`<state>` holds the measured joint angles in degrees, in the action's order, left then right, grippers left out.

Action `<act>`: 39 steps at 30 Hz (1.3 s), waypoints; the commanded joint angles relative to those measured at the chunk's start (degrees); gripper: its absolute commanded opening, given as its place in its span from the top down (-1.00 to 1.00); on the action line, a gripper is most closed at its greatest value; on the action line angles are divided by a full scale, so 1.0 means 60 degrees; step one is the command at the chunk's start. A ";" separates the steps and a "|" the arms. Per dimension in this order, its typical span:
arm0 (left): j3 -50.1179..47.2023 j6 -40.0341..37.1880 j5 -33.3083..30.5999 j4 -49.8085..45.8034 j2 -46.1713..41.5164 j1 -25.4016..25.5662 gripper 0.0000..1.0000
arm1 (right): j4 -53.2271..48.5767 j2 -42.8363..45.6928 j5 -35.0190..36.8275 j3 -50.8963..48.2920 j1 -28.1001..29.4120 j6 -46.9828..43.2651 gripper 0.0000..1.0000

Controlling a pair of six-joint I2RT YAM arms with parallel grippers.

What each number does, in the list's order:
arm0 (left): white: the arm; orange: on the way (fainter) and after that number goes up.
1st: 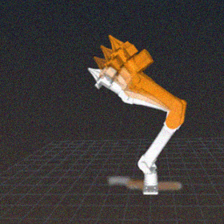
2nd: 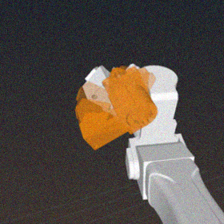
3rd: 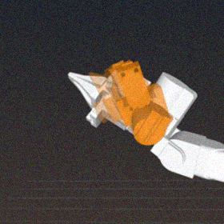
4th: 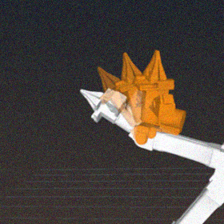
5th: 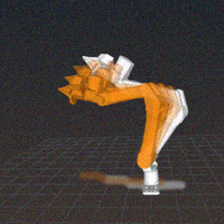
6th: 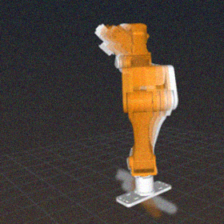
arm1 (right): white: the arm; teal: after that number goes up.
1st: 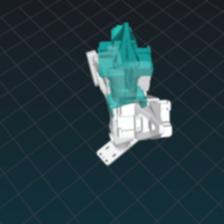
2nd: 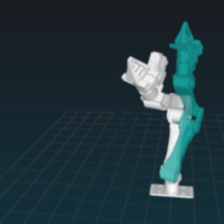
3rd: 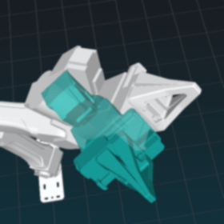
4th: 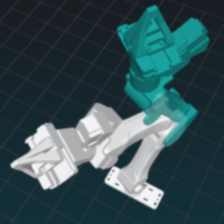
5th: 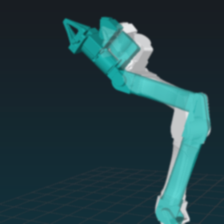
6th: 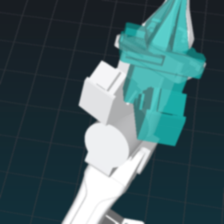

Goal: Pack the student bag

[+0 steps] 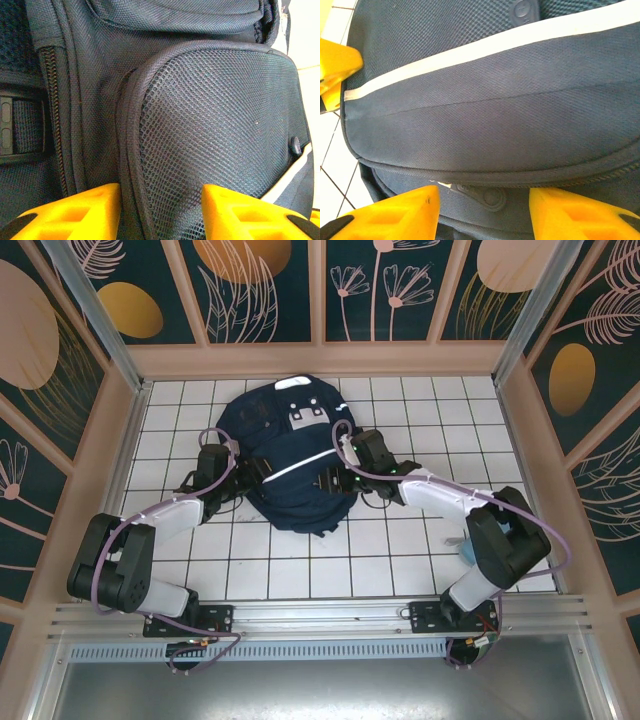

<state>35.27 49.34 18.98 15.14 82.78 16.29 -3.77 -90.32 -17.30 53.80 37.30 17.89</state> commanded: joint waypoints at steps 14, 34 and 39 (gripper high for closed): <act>0.0377 0.0011 0.0540 0.0011 0.0075 0.0074 0.16 | -0.0768 -0.0815 0.1896 0.0830 0.1139 -0.4178 0.04; 0.0334 0.0138 0.0860 0.0336 0.0250 0.0108 0.27 | -0.0280 -0.0051 0.0985 0.0801 0.2723 -0.3461 1.00; 0.0301 0.0330 0.1211 0.0779 0.0326 0.0130 0.31 | -0.0250 -0.1195 0.1164 0.1790 0.3381 -0.2994 1.00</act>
<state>36.12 50.00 20.82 14.35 84.33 16.25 -7.60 -94.61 -4.60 60.18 53.84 -2.11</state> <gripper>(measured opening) 0.346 0.052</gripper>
